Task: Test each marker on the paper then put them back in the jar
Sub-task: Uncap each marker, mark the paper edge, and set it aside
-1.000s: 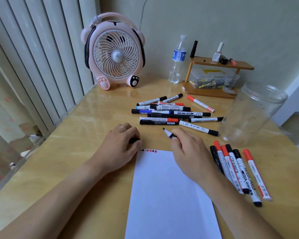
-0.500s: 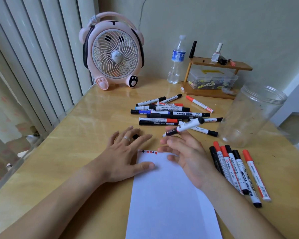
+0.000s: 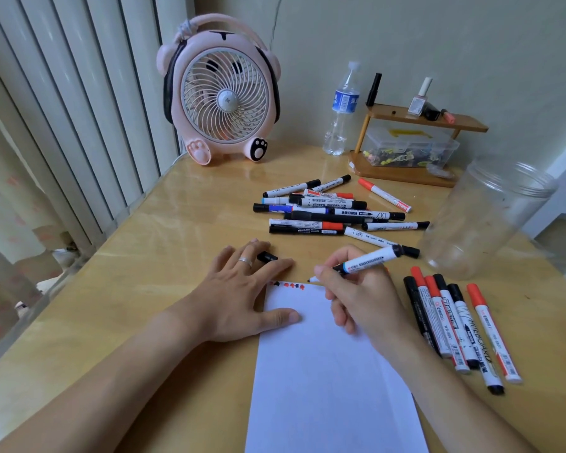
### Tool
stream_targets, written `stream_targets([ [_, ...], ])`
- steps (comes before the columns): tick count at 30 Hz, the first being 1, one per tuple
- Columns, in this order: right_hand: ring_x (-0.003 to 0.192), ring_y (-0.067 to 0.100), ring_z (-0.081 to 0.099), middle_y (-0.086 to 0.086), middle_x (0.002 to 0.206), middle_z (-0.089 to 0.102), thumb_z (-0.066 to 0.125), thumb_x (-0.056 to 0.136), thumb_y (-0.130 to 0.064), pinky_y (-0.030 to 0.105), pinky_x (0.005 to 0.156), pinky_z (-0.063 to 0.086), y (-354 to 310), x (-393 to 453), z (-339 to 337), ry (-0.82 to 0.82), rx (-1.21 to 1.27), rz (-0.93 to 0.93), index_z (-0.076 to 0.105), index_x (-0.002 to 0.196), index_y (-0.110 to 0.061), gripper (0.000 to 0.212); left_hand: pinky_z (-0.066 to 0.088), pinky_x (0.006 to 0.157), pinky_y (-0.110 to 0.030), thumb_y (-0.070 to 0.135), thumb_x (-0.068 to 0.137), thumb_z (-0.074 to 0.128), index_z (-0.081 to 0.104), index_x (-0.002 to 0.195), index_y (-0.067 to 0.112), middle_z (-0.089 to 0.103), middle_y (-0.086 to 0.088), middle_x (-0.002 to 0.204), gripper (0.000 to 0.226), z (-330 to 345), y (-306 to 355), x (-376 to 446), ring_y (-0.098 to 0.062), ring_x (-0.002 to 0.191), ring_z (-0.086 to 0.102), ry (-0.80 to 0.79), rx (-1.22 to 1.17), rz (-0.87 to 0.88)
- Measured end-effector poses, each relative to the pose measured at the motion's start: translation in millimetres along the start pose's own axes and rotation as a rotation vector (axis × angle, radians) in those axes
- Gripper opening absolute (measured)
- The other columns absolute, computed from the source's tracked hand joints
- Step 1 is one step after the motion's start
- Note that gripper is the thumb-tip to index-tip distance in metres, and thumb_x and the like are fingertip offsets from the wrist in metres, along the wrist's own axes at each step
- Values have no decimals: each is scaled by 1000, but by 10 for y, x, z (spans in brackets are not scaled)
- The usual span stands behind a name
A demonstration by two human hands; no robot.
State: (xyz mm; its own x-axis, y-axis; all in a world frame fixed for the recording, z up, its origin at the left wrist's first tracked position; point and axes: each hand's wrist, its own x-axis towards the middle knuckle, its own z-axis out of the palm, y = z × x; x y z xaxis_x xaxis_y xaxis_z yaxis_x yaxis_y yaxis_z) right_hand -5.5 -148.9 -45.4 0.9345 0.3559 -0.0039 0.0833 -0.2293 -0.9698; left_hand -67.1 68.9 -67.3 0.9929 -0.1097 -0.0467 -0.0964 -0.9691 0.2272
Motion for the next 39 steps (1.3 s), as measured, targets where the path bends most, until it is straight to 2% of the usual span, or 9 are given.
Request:
stream_targets([
  [6,40,27,56,14,60,63,68,93,-14,28,39,40,41,-2,64,85,-59,-7,57,78,-15,19,-10,126,-45,98,70,16,5,156,53,3,5,165,98,-9,0,2,-12,155,-5,-19,0,-6],
  [12,48,29,65,13,61,63,68,92,-10,32,45,50,60,4,84,95,-30,0,58,79,-13,17,-10,126,-45,99,69,17,5,155,54,2,4,165,98,-8,-4,2,-13,156,-5,-22,-11,-10],
  [25,46,27,62,21,66,64,68,92,-8,32,45,50,79,24,87,91,-53,12,61,82,-10,12,-12,126,-44,98,70,17,6,156,54,2,5,164,97,-12,-1,4,-12,155,-4,-22,-16,-7],
  [30,46,28,63,18,64,65,68,92,-9,32,45,50,88,17,83,95,-52,10,61,81,-12,14,-12,126,-44,91,81,31,4,155,56,1,2,164,87,-30,20,-1,-13,155,-5,-34,-4,-11],
  [36,45,26,62,19,63,64,67,91,-8,31,44,49,74,24,97,107,-68,21,60,83,-9,11,-10,126,-47,96,74,19,3,154,59,2,1,164,90,-14,-3,2,-14,156,-6,-32,-2,3],
  [39,45,28,63,15,61,64,66,90,-9,32,44,49,84,29,91,129,-50,31,60,82,-10,11,-11,126,-47,93,78,25,5,155,58,2,1,165,87,-18,4,4,-14,156,-7,-35,-3,-2],
])
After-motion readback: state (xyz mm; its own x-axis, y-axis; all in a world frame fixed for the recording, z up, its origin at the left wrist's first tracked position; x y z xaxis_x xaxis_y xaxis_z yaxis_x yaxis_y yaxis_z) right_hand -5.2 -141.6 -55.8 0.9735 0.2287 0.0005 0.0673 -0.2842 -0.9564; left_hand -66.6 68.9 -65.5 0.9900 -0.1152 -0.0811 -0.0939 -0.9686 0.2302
